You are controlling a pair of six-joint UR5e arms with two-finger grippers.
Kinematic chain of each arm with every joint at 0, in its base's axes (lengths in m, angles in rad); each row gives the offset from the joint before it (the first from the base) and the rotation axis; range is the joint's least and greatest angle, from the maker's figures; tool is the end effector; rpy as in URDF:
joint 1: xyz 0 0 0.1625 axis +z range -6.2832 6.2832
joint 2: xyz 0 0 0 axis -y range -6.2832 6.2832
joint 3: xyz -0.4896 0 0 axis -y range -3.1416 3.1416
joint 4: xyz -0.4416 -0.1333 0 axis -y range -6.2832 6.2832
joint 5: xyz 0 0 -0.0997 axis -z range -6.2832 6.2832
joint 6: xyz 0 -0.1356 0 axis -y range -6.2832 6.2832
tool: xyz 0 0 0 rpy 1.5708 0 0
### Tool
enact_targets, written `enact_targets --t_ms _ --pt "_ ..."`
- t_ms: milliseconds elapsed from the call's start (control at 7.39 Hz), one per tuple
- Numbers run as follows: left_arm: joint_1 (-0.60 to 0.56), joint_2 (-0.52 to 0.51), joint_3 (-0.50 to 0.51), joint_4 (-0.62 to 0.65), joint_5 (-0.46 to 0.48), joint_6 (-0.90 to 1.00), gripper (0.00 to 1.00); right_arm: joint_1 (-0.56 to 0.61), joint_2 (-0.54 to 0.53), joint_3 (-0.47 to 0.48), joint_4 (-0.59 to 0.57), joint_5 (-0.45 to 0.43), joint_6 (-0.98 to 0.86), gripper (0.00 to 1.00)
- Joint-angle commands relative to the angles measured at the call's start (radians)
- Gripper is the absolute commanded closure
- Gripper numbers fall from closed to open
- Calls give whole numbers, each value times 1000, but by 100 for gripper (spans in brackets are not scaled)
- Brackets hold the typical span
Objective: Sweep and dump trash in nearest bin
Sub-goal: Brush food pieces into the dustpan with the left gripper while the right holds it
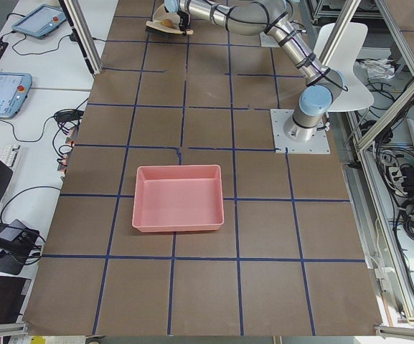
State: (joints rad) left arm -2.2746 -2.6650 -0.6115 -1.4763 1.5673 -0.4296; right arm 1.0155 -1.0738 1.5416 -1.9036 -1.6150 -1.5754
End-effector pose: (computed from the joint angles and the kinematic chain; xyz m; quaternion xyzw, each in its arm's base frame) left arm -0.7276 -0.6505 0.1882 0.1366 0.9904 0.0180 0.0094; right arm -0.2652 -0.6689 0.2461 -0.4883 0.8698 0.0519 0.0483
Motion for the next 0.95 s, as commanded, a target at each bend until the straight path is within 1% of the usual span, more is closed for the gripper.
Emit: enact_targets --t_ms 0,406,812 --pt "-19 -7 1 -19 13 158 99 0 0 0 0 -2 0 83" --pt "-39 -6 4 -10 -13 343 100 0 0 0 -2 0 0 83" --pt "-48 -9 -1 -9 -18 567 100 0 2 -2 -2 3 -2 83"
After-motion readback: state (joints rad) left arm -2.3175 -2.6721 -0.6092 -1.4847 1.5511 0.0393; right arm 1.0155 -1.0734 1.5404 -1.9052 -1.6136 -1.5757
